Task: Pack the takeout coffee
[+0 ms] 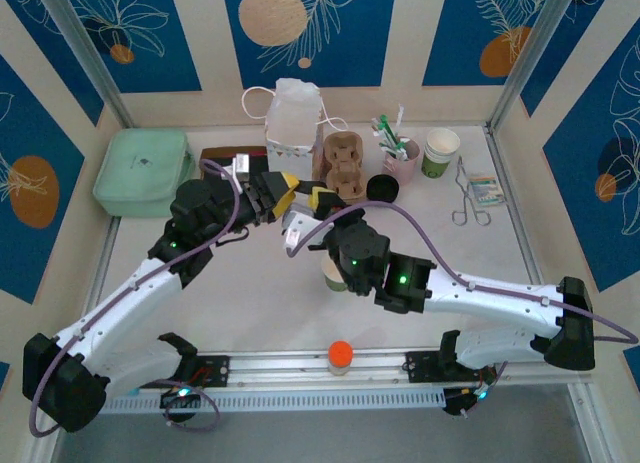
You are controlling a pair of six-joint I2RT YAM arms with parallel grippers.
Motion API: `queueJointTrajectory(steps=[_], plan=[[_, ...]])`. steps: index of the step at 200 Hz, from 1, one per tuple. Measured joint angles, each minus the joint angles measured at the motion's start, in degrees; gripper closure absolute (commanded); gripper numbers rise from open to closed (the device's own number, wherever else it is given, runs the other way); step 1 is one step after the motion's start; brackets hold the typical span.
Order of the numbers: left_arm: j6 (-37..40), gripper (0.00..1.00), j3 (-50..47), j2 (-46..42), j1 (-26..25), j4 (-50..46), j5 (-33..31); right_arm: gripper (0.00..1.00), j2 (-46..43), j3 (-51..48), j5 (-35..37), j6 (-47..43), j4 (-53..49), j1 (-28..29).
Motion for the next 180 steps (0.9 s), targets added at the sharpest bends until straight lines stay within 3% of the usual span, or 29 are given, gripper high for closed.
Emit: queueJointTrajectory(steps=[123, 180], plan=[[-2.05, 0.62, -0.02, -0.17, 0.5, 1.99, 0.02, 0.99, 2.14, -0.02, 1.64, -4.0, 2.47, 1.75], [-2.08, 0.7, -0.02, -0.39, 0.52, 1.95, 0.04, 0.99, 2.25, -0.33, 1.57, -4.37, 2.38, 1.81]])
